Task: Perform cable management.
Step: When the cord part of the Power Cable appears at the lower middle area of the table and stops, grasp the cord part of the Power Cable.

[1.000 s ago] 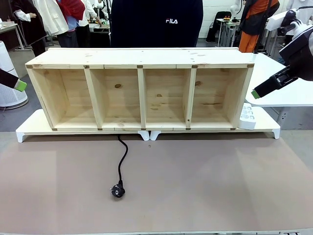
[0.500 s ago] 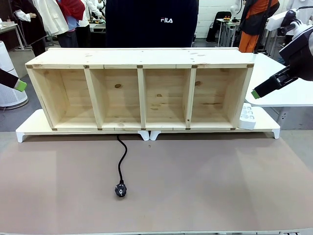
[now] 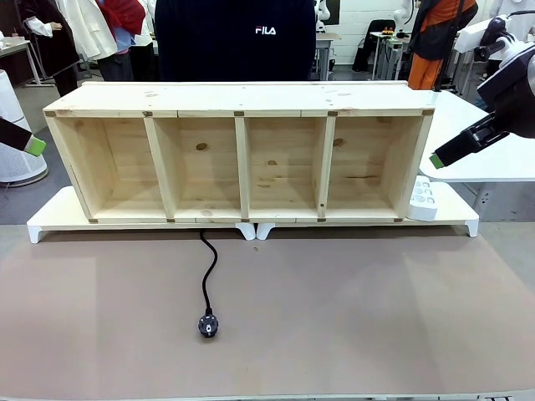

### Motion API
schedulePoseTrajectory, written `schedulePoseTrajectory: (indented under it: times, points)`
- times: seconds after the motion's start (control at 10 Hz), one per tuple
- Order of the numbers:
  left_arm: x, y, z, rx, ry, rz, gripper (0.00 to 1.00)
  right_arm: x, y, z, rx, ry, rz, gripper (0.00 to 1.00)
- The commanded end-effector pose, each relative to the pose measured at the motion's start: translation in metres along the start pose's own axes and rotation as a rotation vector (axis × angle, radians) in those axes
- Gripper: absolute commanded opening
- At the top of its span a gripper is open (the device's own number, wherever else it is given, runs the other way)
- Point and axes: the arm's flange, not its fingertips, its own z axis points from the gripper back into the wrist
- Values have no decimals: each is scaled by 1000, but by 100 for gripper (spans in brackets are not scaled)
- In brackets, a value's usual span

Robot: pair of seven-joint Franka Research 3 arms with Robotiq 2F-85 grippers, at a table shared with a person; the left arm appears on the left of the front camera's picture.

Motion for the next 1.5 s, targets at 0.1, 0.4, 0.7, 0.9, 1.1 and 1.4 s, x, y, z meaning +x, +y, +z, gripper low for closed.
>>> schedulePoseTrajectory:
  times: [0.1, 0.4, 0.7, 0.9, 1.1, 1.4]
  points:
    - [1, 0, -2, 0, -6, 0, 100, 25, 19, 8, 5, 38, 0, 100]
    - [1, 0, -2, 0, -6, 0, 100, 59, 57, 11, 15, 122, 20, 100]
    - [1, 0, -2, 0, -6, 0, 100, 95, 109, 5, 43, 221, 24, 100]
    - [1, 0, -2, 0, -6, 0, 100, 120, 149, -13, 83, 232, 59, 100]
    - [1, 0, -2, 0, -6, 0, 100, 138, 194, -39, 100, 218, 92, 100]
    - [1, 0, -2, 0, -6, 0, 100, 142, 246, -85, 104, 222, 66, 100]
